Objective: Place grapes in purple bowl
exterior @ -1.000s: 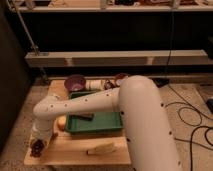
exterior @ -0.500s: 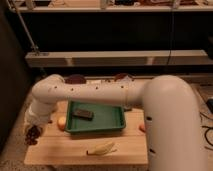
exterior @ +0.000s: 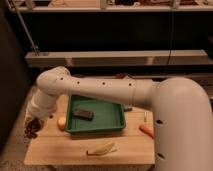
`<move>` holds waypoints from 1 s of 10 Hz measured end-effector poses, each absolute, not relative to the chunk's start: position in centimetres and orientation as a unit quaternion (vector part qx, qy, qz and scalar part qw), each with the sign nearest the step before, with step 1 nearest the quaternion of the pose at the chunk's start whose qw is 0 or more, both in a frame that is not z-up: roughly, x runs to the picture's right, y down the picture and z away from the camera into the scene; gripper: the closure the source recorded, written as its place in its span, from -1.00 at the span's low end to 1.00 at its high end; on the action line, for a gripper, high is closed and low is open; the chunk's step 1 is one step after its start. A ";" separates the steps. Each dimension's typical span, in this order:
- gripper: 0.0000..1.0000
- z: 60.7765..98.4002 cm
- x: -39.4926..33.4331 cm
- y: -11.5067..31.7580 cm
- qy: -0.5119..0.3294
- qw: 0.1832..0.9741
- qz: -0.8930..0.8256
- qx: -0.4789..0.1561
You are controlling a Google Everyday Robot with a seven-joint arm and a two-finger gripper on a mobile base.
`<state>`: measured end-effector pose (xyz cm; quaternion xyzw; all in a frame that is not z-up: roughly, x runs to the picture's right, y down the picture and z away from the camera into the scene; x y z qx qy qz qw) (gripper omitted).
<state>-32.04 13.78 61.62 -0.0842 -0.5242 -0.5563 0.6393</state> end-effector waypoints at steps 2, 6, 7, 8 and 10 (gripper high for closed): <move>1.00 61.6 -32.2 13.8 -0.525 0.638 -0.557 -0.084; 1.00 61.7 -32.1 13.7 -0.523 0.640 -0.557 -0.083; 1.00 61.9 -31.8 13.1 -0.521 0.641 -0.559 -0.075; 1.00 62.5 -31.4 12.3 -0.520 0.641 -0.560 -0.069; 1.00 64.9 -30.9 9.2 -0.519 0.641 -0.563 -0.057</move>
